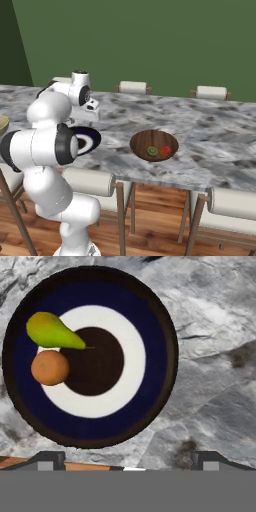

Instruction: Take the fruits from the plate on the dining counter and place two fruits in each bowl.

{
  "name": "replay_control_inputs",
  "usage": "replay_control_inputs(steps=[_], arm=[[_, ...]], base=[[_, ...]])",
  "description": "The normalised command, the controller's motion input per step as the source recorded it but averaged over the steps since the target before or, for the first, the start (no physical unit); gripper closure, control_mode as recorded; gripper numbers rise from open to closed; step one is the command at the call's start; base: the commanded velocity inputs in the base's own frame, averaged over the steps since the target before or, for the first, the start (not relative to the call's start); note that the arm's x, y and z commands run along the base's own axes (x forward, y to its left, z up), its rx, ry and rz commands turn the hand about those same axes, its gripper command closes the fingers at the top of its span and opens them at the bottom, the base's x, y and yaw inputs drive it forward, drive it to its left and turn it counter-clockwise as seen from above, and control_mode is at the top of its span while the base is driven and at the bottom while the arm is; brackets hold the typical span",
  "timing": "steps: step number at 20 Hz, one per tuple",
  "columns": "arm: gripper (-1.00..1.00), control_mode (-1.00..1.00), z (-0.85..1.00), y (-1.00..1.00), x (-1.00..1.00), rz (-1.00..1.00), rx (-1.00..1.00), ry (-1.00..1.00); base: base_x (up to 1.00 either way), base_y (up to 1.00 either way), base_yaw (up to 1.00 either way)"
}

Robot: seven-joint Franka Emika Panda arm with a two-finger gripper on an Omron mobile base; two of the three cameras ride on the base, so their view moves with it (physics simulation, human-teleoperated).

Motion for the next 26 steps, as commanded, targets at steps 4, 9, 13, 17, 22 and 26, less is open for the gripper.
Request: replay_control_inputs(steps=[4, 9, 13, 17, 22, 26], arm=[[-1.00, -1.00, -0.16, 0.55, 0.00, -0.03, 0.00, 0.11], [-1.00, -1.00, -0.30, 0.35, 0.00, -0.01, 0.00, 0.02], [-1.00, -1.00, -0.28, 0.11, 0.12, 0.00, 0.00, -0.05], [-1.00, -1.00, -0.28, 0.00, 0.06, 0.01, 0.00, -0.05], [-1.00, -1.00, -0.37, 0.37, 0.17, 0.08, 0.00, 0.00], [-1.00, -1.00, -0.26, 0.36, 0.27, 0.06, -0.02, 0.00]], base=[[0.00, 0.00, 0.00], [0.00, 0.00, 0.00], [0.00, 0.00, 0.00], [0.00, 0.00, 0.00], [0.00, 0.00, 0.00], [0.00, 0.00, 0.00]])
